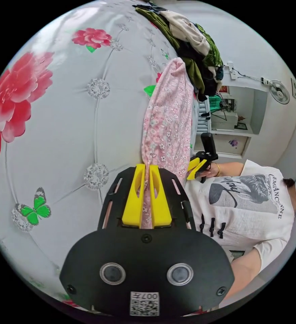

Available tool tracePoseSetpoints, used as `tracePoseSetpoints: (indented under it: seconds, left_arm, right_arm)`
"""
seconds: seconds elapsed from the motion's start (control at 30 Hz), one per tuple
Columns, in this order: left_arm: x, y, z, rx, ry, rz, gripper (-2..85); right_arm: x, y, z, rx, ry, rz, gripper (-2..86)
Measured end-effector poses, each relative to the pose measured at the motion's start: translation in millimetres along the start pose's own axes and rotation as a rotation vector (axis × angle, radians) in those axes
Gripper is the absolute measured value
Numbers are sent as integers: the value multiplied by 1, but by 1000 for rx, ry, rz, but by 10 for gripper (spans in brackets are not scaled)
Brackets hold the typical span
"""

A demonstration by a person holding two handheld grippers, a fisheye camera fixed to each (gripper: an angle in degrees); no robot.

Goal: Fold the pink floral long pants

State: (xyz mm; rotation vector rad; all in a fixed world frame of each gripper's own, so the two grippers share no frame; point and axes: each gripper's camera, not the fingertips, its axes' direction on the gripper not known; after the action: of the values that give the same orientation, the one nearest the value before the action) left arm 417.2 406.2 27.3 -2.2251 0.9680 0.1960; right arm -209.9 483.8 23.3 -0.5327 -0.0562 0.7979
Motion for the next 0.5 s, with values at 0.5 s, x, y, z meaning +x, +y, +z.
tracePoseSetpoints:
  seconds: [0.5]
  left_arm:
    - [81,140,-177,662,277,252,-9]
  right_arm:
    - [-121,27,-90,220,-106,-447,-4]
